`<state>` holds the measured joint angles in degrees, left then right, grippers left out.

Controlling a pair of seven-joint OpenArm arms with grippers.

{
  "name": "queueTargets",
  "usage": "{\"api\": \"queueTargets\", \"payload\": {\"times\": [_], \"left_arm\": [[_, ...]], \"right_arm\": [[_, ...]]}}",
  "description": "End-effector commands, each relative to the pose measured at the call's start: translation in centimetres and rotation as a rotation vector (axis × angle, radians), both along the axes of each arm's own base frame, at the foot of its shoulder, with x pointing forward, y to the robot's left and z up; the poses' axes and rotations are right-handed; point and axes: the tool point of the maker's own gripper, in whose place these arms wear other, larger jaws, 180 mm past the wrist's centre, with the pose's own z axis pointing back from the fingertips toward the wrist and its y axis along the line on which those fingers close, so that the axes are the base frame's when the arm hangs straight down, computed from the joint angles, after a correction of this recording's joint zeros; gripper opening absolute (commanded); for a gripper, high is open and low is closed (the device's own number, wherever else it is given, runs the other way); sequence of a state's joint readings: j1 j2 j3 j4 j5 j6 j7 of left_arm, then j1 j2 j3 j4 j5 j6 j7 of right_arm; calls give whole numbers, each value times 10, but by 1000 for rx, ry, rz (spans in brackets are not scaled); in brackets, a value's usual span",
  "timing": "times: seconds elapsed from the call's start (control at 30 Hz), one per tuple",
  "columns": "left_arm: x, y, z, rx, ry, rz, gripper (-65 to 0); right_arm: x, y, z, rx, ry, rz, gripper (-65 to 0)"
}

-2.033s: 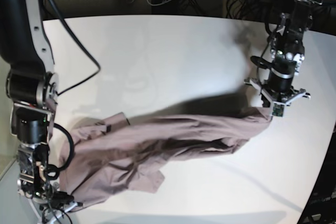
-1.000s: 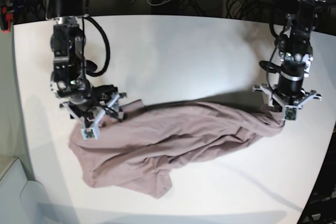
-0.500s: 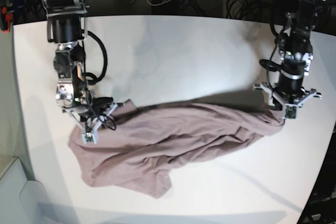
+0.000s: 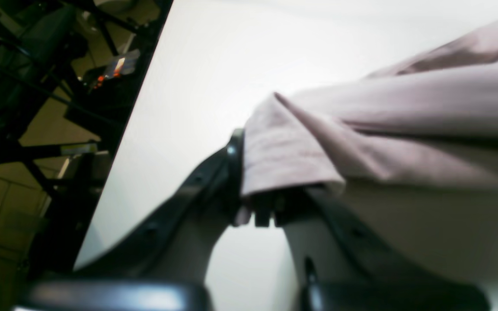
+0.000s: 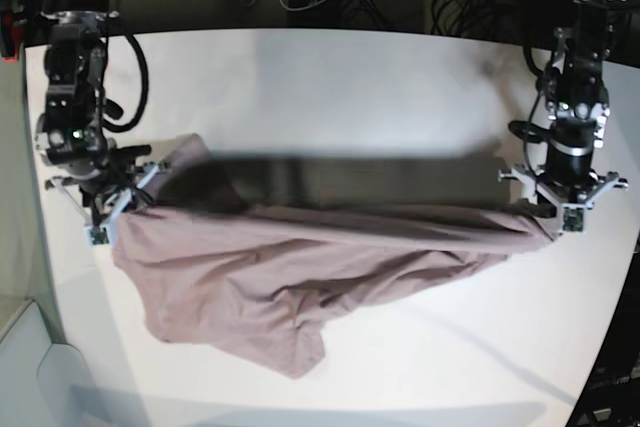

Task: Layout the t-shirt on the table in an organized manner, then fold the t-shirt properly
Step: 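Lift the held shirt edge with both grippers and drag it outward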

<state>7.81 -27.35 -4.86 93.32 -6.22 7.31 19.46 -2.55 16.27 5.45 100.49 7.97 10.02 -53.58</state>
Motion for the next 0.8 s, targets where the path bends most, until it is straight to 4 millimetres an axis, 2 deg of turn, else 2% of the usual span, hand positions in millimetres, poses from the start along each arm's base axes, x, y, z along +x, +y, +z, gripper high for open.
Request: {"api": "queueTargets", "payload": {"times": [0.0,0.17,0.27,0.4,0.53,0.77], "left_arm": [[6,7,21,31,-66,6,-646],[-5,2,6,25,-25,-4,-646],[-14,-3,1,20,-10,-14,-646],[-38,-10,-14,21,43,-32,-646],[-67,-12,-41,10,128,-29,-647],[-92,0,-84,-3,242,26,-647]], "right_arm": [[-8,-6,4,-31,0,0,-650],[-56,4,-7,-42,60,39,-650],[-73,8,-10,-44,82,54,-650],[-81,6,-16,-50,114,51,-650],[-85,4,-19,-56,149,42,-650],[-87,4,-20,-57,165,41,-650]]}}
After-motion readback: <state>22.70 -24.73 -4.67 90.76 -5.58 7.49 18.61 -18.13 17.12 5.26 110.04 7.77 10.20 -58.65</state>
